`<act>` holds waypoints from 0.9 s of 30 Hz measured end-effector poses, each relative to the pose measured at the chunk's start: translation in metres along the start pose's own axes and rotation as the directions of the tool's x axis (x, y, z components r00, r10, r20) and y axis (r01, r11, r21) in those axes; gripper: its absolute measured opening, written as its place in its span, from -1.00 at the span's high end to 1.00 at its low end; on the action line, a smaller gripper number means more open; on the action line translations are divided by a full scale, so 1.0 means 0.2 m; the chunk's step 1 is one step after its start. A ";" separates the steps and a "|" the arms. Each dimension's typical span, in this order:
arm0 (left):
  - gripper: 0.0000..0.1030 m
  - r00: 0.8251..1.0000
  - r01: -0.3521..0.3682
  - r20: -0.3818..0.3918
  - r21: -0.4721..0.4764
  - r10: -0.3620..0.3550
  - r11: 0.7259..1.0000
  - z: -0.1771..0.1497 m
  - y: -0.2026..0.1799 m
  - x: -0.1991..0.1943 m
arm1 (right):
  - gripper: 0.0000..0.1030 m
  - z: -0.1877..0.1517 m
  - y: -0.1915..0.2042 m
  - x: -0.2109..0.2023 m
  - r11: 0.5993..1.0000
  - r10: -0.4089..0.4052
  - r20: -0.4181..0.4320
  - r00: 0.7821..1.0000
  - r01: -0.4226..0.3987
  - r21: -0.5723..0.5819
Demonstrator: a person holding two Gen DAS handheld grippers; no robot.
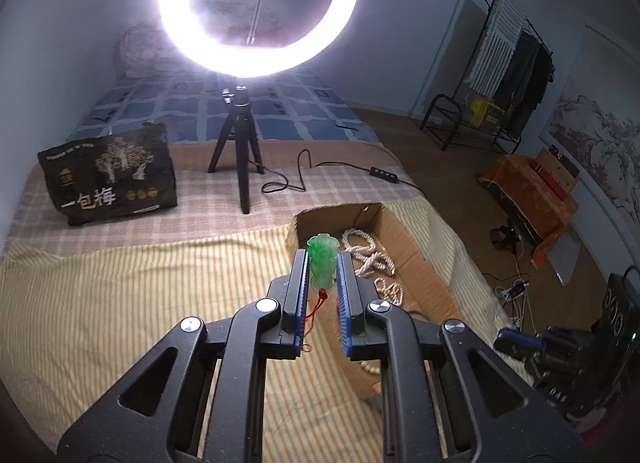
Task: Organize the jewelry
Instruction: 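Carry the jade pendant with the left tool while the right tool carries the earring to the box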
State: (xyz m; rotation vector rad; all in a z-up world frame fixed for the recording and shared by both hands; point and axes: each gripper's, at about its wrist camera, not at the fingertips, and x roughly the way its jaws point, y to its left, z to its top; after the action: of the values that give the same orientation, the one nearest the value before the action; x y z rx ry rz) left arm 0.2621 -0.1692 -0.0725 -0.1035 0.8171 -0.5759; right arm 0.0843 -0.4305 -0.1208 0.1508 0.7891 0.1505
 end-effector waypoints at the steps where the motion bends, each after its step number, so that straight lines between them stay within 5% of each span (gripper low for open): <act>1: 0.77 1.000 0.002 -0.001 0.001 -0.002 1.000 0.01 -0.01 0.02 | 0.88 0.00 -0.01 0.00 1.000 0.000 -0.001 1.000 0.000 0.000; 27: 0.77 0.999 -0.014 -0.031 0.033 0.015 0.999 0.17 -0.19 0.42 | 0.88 0.05 -0.07 0.17 1.000 -0.006 -0.031 1.000 0.006 0.001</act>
State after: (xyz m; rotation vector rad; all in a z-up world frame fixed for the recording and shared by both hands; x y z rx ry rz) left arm 0.3146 -0.2491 -0.0923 -0.0591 0.8377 -0.5784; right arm 0.1167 -0.4380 -0.1407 0.1468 0.8203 0.1469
